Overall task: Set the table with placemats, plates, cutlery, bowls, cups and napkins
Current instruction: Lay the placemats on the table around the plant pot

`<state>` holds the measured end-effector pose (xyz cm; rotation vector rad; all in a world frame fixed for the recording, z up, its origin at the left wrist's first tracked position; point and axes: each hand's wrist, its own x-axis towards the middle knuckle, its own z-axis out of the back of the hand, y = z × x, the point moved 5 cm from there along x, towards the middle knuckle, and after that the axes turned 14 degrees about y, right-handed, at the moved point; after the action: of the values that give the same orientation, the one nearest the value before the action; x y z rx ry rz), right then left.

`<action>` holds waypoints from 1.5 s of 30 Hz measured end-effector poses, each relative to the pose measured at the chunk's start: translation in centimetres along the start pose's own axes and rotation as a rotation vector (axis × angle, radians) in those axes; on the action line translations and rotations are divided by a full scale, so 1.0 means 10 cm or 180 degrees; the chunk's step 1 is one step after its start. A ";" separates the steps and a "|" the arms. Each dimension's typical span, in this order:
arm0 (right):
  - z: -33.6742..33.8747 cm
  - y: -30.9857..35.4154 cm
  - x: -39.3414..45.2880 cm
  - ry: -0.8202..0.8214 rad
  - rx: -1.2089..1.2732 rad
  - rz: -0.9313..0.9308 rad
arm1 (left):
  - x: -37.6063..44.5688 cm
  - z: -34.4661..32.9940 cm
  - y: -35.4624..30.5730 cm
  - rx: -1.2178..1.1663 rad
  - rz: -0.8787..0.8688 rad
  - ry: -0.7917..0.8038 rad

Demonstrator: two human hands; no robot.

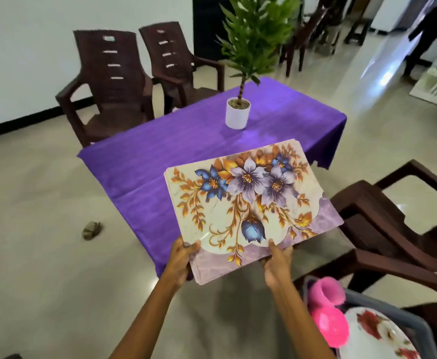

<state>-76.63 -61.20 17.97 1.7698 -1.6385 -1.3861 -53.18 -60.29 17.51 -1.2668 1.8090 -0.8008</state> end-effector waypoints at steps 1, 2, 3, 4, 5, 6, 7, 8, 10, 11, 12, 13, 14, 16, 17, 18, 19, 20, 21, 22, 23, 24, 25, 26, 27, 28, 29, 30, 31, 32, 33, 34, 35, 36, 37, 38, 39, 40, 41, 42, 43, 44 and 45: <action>-0.10 0.00 0.05 0.0083 -0.0019 -0.0005 | -0.01 0.05 -0.06 0.0060 -0.0058 -0.0056; -0.20 0.02 0.11 0.0170 -0.0038 0.0019 | -0.01 0.11 -0.13 0.0121 -0.0125 -0.0108; -0.28 0.06 0.16 0.0271 -0.0064 0.0069 | 0.00 0.15 -0.18 0.0187 -0.0142 -0.0106; -0.37 0.09 0.25 0.0391 -0.0118 0.0121 | 0.02 0.18 -0.22 0.0217 -0.0127 -0.0071; -0.45 0.13 0.35 0.0485 -0.0163 0.0168 | 0.05 0.21 -0.26 0.0219 -0.0081 -0.0015; -0.53 0.16 0.45 0.0589 -0.0180 0.0196 | 0.08 0.24 -0.32 0.0171 -0.0056 -0.0006; -0.60 0.18 0.57 0.0689 -0.0201 0.0191 | 0.11 0.28 -0.39 0.0103 -0.0091 -0.0063; -0.64 0.20 0.69 0.0774 -0.0273 0.0169 | 0.16 0.34 -0.47 -0.0016 -0.0188 -0.0163; -0.73 0.23 1.00 0.0996 -0.0421 0.0064 | 0.26 0.56 -0.66 -0.0608 -0.0599 -0.0474; -0.76 0.23 1.18 0.1094 -0.0503 -0.0019 | 0.31 0.69 -0.76 -0.1049 -0.0813 -0.0621; -0.80 0.24 1.33 0.1198 -0.0597 -0.0116 | 0.37 0.83 -0.84 -0.1420 -0.0961 -0.0746; -0.83 0.26 1.47 0.1338 -0.0682 -0.0193 | 0.43 0.94 -0.90 -0.1680 -0.1037 -0.0805; -0.86 0.30 1.64 0.1514 -0.0748 -0.0281 | 0.52 1.05 -0.94 -0.1804 -0.1059 -0.0842; -0.96 0.43 1.98 0.1896 -0.1014 -0.0441 | 0.71 1.21 -0.99 -0.1707 -0.0937 -0.0861; -1.02 0.50 2.17 0.2114 -0.1132 -0.0511 | 0.81 1.27 -1.02 -0.1568 -0.0826 -0.0816; -1.09 0.54 2.34 0.2312 -0.1247 -0.0557 | 0.89 1.32 -1.05 -0.1328 -0.0601 -0.0782; -1.18 0.57 2.52 0.2511 -0.1365 -0.0631 | 0.98 1.34 -1.08 -0.1062 -0.0321 -0.0798; -1.27 0.60 2.67 0.2725 -0.1494 -0.0728 | 1.07 1.35 -1.10 -0.0760 -0.0019 -0.0844; -1.36 0.64 2.78 0.2942 -0.1616 -0.0865 | 1.15 1.31 -1.11 -0.0499 0.0247 -0.0846; -1.45 0.66 2.89 0.3143 -0.1735 -0.1012 | 1.22 1.30 -1.11 -0.0318 0.0445 -0.0875; -1.55 0.68 2.97 0.3346 -0.1877 -0.1130 | 1.29 1.26 -1.11 -0.0207 0.0560 -0.0892; -1.65 0.68 3.05 0.3539 -0.2054 -0.1274 | 1.36 1.21 -1.11 -0.0142 0.0635 -0.0933; -1.75 0.67 3.11 0.3730 -0.2196 -0.1416 | 1.42 1.19 -1.09 -0.0094 0.0674 -0.1005; -1.83 0.64 3.16 0.3877 -0.2285 -0.1540 | 1.47 1.18 -1.05 -0.0048 0.0671 -0.1129; -1.91 0.60 3.22 0.4000 -0.2340 -0.1634 | 1.50 1.20 -0.99 -0.0053 0.0595 -0.1300; -1.98 0.55 3.26 0.4099 -0.2358 -0.1733 | 1.52 1.21 -0.92 -0.0080 0.0457 -0.1460; -2.05 0.52 3.29 0.4204 -0.2349 -0.1857 | 1.55 1.23 -0.86 -0.0089 0.0288 -0.1593; -2.12 0.48 3.31 0.4282 -0.2335 -0.1974 | 1.55 1.24 -0.81 -0.0066 0.0123 -0.1721; -2.18 0.44 3.32 0.4339 -0.2381 -0.2051 | 1.55 1.25 -0.76 -0.0061 -0.0037 -0.1854; -2.22 0.39 3.34 0.4343 -0.2480 -0.2094 | 1.54 1.26 -0.72 -0.0093 -0.0180 -0.1989; -2.26 0.36 3.35 0.4323 -0.2598 -0.2075 | 1.52 1.27 -0.67 -0.0187 -0.0316 -0.2110; -2.28 0.32 3.37 0.4248 -0.2681 -0.2051 | 1.49 1.28 -0.64 -0.0269 -0.0426 -0.2237; -2.28 0.30 3.38 0.4149 -0.2744 -0.2032 | 1.46 1.29 -0.62 -0.0331 -0.0525 -0.2395; -2.27 0.29 3.39 0.4046 -0.2761 -0.2063 | 1.43 1.29 -0.60 -0.0356 -0.0599 -0.2567; -2.22 0.29 3.40 0.3971 -0.2785 -0.2133 | 1.39 1.30 -0.57 -0.0430 -0.0681 -0.2752; -2.16 0.32 3.41 0.3909 -0.2788 -0.2202 | 1.34 1.32 -0.54 -0.0550 -0.0786 -0.2933; -2.10 0.37 3.42 0.3826 -0.2752 -0.2269 | 1.29 1.33 -0.52 -0.0697 -0.0939 -0.3100; -2.04 0.43 3.44 0.3695 -0.2649 -0.2315 | 1.23 1.35 -0.50 -0.0814 -0.1098 -0.3260; -1.95 0.48 3.47 0.3490 -0.2465 -0.2341 | 1.18 1.37 -0.49 -0.0915 -0.1249 -0.3409; -1.87 0.51 3.50 0.3263 -0.2146 -0.2362 | 1.14 1.37 -0.48 -0.0979 -0.1374 -0.3558; -1.80 0.51 3.50 0.3091 -0.1768 -0.2369 | 1.12 1.36 -0.48 -0.1044 -0.1515 -0.3717; -1.73 0.48 3.48 0.2931 -0.1476 -0.2365 | 1.12 1.32 -0.48 -0.1107 -0.1628 -0.3881; -1.66 0.42 3.40 0.2797 -0.1381 -0.2330 | 1.14 1.25 -0.49 -0.1183 -0.1734 -0.4002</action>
<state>-70.48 -98.65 15.03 2.2785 -0.2225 -0.8380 -42.46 -73.37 12.60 -1.9079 0.5832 0.1742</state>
